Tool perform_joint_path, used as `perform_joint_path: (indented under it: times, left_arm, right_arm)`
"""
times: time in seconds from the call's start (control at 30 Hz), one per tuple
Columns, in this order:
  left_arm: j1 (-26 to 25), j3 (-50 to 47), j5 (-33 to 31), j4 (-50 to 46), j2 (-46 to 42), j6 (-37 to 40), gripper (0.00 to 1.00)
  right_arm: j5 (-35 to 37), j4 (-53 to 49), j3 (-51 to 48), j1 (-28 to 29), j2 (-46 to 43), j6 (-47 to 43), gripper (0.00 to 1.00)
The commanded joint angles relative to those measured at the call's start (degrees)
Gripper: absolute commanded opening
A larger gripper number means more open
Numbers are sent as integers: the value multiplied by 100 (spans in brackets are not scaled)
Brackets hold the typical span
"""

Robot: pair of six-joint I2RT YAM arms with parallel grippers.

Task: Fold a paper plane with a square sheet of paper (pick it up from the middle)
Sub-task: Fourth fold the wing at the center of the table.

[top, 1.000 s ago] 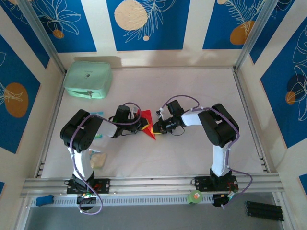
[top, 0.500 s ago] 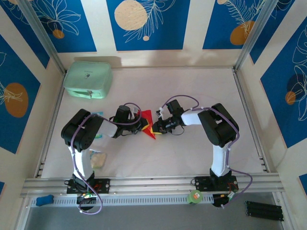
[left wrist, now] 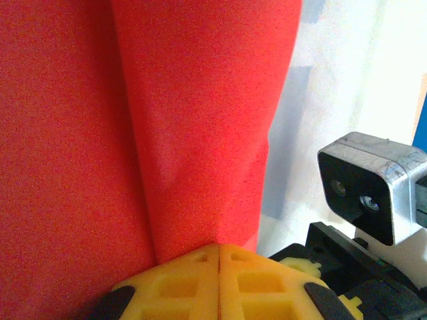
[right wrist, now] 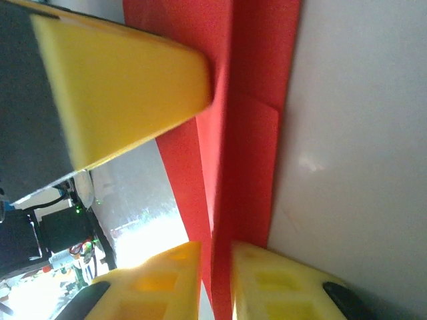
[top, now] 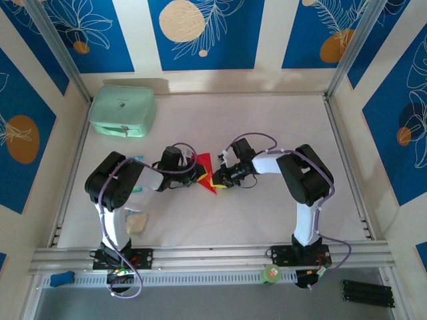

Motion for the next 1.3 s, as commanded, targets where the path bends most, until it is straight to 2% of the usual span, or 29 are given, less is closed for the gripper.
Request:
perform_joint_path:
  times: [0.0,0.23,0.5,0.57,0.83,1.27]
  left_arm:
    - [32,-30,-236,-599,19,140,8]
    - [30,-21,-274,-678,41,70,8]
    - [27,6,-299,-867,33,101,8]
    - [26,17,-315,-898,37,103,8]
    - [24,41,-290,-1025,29,269,9]
    - [2,242,-535,-2122,44,665,13]
  right_arm:
    - [-59,-462,-15,-4,-265,41,18]
    - [25,-571,-98,7,-339,50,18]
    - [813,-363,-361,-30,-1256,152,20]
    - [828,-339,-363,-4,-1356,124,19]
    - [787,-339,-86,373,-1003,128,13]
    - [868,-294,152,625,-516,248,11]
